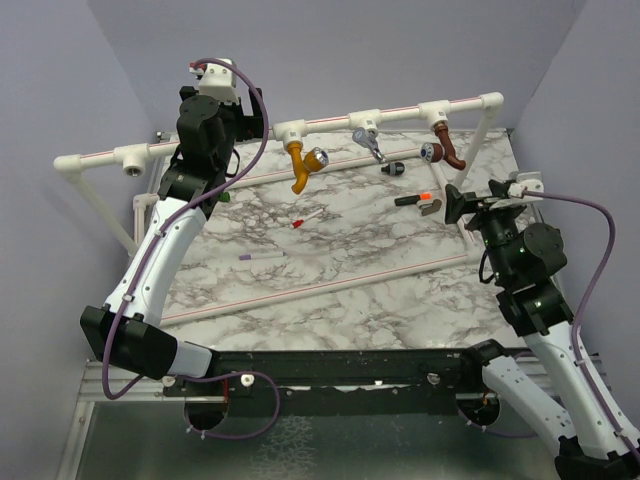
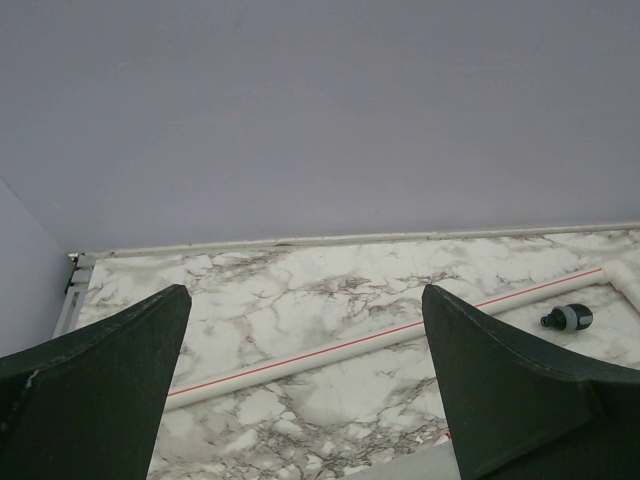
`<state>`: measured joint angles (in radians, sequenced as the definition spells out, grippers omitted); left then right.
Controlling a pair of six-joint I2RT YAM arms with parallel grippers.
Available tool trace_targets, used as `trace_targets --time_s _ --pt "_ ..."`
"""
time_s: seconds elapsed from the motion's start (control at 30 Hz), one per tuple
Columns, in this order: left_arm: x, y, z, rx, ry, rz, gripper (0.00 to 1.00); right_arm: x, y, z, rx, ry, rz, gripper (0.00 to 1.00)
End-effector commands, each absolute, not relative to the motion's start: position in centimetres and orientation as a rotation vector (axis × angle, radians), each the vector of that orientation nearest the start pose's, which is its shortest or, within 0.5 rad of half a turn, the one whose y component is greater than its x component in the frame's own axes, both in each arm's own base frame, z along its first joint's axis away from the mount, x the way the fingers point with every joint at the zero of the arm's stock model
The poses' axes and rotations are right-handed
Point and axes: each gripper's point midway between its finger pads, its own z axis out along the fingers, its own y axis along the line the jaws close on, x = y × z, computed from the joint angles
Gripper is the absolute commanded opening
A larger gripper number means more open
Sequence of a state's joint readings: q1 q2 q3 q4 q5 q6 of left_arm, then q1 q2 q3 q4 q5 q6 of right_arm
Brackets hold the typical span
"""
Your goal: Install the water faucets
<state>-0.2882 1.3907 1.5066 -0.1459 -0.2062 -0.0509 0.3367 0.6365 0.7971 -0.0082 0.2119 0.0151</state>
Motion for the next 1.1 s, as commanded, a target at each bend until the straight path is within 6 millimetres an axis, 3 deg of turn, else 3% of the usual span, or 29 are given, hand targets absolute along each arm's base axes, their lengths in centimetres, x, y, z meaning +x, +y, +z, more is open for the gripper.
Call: trace_targets --time_s 0.0,0.17,0.57,0.77,1.07 --pt "44.6 -9.6 35.2 0.037 1.784 -0.076 0.99 28.9 5.9 38.0 -0.309 1.332 -0.090 0.87" --pt "44.6 -9.6 35.1 0.037 1.785 -0.083 0.99 30.5 5.5 37.9 -0.382 1.333 -0.212 0.84" --pt "44.7 -9.6 34.9 0.039 1.787 -0.093 0.99 31.3 6.6 40.1 -0.639 1.123 -0.437 0.84" --pt "44.8 -9.7 34.9 0.041 1.788 -0.100 0.99 32.3 7.5 39.1 -0.835 1.054 -0.587 0.85" --pt "44.8 -9.5 35.0 0.037 1.785 -0.101 0.99 32.9 9.5 39.9 -0.929 0.941 -0.590 0.84"
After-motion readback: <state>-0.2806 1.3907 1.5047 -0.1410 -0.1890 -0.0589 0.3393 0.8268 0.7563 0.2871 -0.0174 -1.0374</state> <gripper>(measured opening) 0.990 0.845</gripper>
